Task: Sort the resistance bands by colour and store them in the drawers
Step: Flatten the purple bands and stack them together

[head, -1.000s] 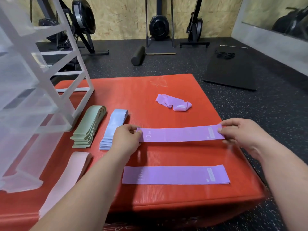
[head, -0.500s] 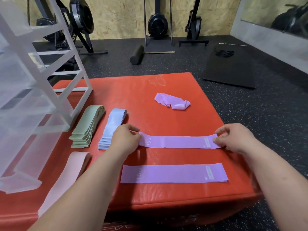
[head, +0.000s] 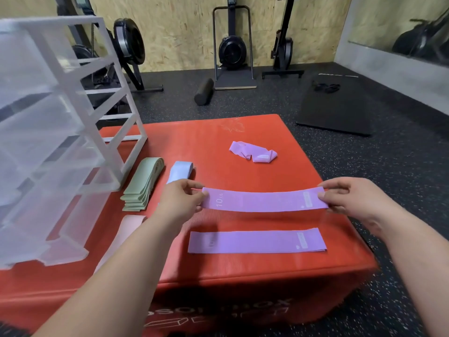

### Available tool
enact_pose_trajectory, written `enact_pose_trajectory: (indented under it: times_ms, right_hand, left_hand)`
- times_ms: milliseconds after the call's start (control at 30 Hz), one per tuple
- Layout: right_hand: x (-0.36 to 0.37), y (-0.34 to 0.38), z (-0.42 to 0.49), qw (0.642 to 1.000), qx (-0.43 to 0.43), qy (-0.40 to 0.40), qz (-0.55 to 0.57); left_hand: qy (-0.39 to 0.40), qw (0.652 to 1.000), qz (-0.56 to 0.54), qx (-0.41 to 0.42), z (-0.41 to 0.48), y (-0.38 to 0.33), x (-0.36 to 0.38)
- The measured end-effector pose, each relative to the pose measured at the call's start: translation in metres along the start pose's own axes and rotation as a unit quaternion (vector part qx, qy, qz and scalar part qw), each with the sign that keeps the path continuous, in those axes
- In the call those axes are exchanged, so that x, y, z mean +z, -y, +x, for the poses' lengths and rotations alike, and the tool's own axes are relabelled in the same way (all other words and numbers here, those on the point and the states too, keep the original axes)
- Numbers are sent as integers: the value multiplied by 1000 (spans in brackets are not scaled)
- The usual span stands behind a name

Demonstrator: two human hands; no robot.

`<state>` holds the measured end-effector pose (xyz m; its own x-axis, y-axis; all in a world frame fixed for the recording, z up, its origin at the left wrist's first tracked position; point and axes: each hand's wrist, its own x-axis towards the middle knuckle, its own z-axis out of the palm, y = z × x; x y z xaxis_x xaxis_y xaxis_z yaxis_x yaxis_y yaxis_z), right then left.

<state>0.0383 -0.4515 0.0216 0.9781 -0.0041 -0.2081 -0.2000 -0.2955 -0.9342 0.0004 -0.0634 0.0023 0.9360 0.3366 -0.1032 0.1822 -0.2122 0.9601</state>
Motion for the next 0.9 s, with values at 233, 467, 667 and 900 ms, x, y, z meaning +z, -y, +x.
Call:
enact_pose_trajectory:
  times_ms: [233, 467, 667, 900]
  right_hand:
    - [4, -3, -33, 1000, -17, 4, -10]
    - [22, -11, -51, 988, -39, 7, -148]
    - [29, -16, -56, 972, -34, -9, -233]
    - [38, -14, -62, 938, -46, 2, -344]
  left_hand:
    - [-1, 1000, 10, 5, -35, 4, -23]
    - [-15, 995, 101, 12, -53, 26, -31]
    - [-16, 982, 184, 22, -61, 30, -30]
    - [-23, 962, 269, 39, -64, 32, -24]
